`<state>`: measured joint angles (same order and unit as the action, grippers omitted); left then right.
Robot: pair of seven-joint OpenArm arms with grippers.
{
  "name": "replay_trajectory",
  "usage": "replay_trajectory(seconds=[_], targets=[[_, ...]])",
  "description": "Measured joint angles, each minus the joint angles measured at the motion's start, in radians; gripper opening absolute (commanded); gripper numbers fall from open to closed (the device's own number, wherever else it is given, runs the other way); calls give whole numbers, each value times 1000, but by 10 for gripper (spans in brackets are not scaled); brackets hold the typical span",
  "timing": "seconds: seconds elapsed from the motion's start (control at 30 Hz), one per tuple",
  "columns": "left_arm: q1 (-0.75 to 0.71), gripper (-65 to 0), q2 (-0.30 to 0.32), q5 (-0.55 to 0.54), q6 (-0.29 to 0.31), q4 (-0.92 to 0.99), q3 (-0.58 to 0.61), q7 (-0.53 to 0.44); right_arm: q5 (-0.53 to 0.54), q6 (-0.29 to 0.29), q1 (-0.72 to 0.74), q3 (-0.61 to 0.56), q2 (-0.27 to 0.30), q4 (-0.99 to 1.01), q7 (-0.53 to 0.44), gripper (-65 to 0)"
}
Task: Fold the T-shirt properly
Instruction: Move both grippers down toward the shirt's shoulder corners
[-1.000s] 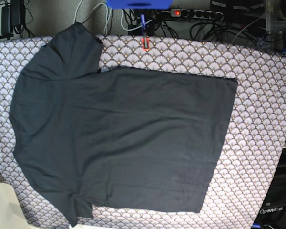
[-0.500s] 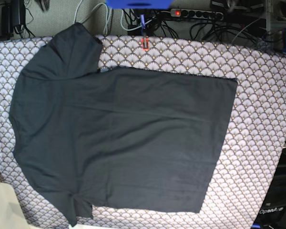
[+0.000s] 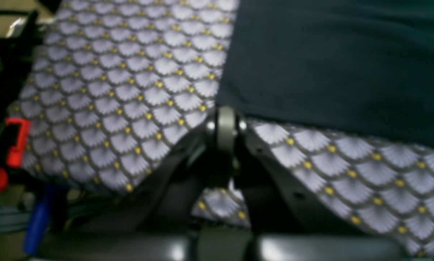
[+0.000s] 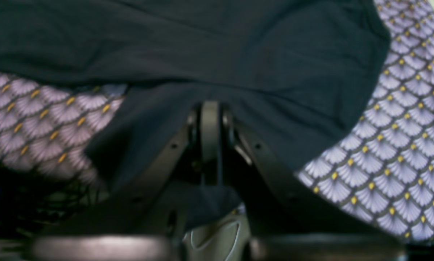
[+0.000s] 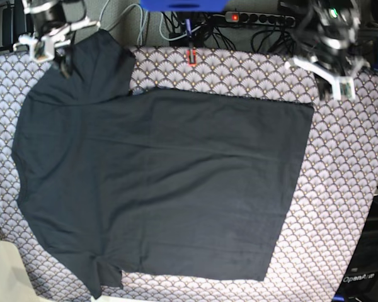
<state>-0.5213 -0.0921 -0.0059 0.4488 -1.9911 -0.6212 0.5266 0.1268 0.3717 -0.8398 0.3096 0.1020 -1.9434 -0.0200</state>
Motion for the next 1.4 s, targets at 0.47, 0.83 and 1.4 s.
replay_trajectory(seconds=[0.47, 0.83, 1.4], targets=[[198, -511, 26, 79, 120, 35, 1, 180, -12, 324, 390, 537, -257, 6, 484, -429], [187, -420, 29, 89, 121, 106, 0, 116, -15, 323, 462, 586, -229, 25, 856, -393], [183, -420, 45, 88, 124, 125, 1, 108, 91, 323, 484, 450, -198, 26, 1142, -386]])
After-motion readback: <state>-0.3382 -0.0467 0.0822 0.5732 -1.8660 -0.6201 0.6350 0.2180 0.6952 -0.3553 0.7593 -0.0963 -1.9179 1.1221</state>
